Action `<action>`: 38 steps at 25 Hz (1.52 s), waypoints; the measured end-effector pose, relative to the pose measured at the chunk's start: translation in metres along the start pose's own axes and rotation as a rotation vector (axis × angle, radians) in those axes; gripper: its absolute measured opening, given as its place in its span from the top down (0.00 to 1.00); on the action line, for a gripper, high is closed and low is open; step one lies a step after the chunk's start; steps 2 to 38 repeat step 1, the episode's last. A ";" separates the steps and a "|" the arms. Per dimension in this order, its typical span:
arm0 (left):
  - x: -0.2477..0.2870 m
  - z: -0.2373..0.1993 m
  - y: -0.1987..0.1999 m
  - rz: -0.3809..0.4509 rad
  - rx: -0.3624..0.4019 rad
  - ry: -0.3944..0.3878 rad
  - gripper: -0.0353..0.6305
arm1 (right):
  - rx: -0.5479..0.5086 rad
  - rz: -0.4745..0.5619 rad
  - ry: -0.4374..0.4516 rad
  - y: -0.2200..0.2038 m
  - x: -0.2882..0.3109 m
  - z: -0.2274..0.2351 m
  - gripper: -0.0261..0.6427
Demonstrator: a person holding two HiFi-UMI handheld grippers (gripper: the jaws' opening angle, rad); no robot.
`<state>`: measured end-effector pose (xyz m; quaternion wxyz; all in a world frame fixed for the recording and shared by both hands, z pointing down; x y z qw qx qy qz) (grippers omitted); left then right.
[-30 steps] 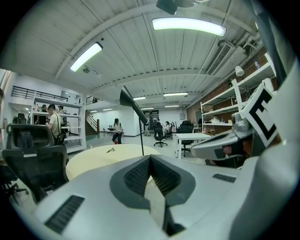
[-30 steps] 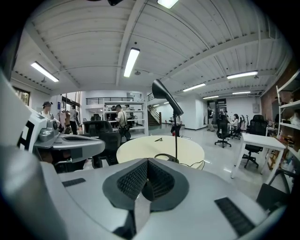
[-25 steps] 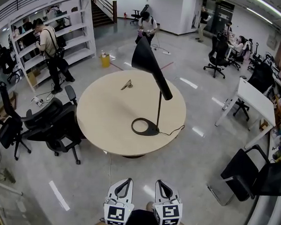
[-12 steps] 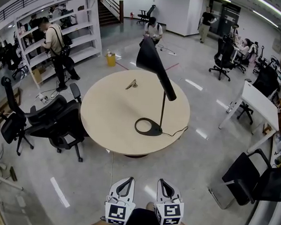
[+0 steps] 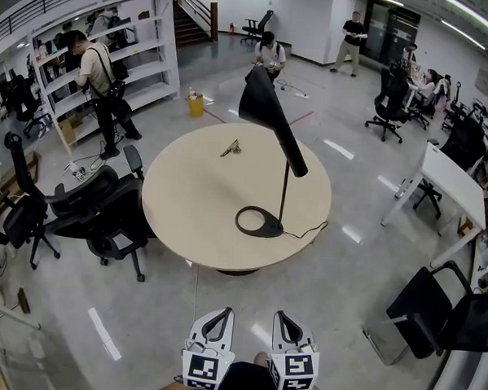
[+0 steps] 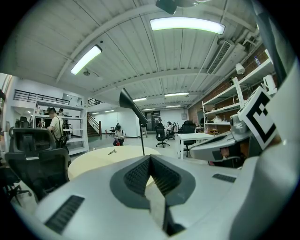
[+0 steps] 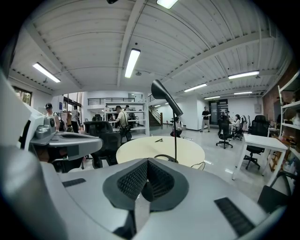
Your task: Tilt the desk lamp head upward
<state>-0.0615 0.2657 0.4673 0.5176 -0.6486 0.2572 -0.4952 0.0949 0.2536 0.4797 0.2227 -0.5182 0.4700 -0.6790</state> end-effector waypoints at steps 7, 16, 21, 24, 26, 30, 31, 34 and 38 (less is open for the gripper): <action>0.000 0.000 -0.001 -0.001 0.000 0.000 0.88 | 0.000 0.000 0.000 -0.001 0.000 0.000 0.94; 0.000 0.000 -0.001 -0.001 0.000 0.000 0.88 | 0.000 0.000 0.000 -0.001 0.000 0.000 0.94; 0.000 0.000 -0.001 -0.001 0.000 0.000 0.88 | 0.000 0.000 0.000 -0.001 0.000 0.000 0.94; 0.000 0.000 -0.001 -0.001 0.000 0.000 0.88 | 0.000 0.000 0.000 -0.001 0.000 0.000 0.94; 0.000 0.000 -0.001 -0.001 0.000 0.000 0.88 | 0.000 0.000 0.000 -0.001 0.000 0.000 0.94; 0.000 0.000 -0.001 -0.001 0.000 0.000 0.88 | 0.000 0.000 0.000 -0.001 0.000 0.000 0.94; 0.000 0.000 -0.001 -0.001 0.000 0.000 0.88 | 0.000 0.000 0.000 -0.001 0.000 0.000 0.94; 0.000 0.000 -0.001 -0.001 0.000 0.000 0.88 | 0.000 0.000 0.000 -0.001 0.000 0.000 0.94; 0.000 0.000 -0.001 -0.001 0.000 0.000 0.88 | 0.000 0.000 0.000 -0.001 0.000 0.000 0.94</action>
Point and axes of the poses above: the fingertips, and each gripper's own axes: x forward along the fingers, z to its right, y out of its top, the point moved 6 cm from there along -x, backward along the fingers, and after that the axes turned 10 degrees about -z, right-handed, at the moved point
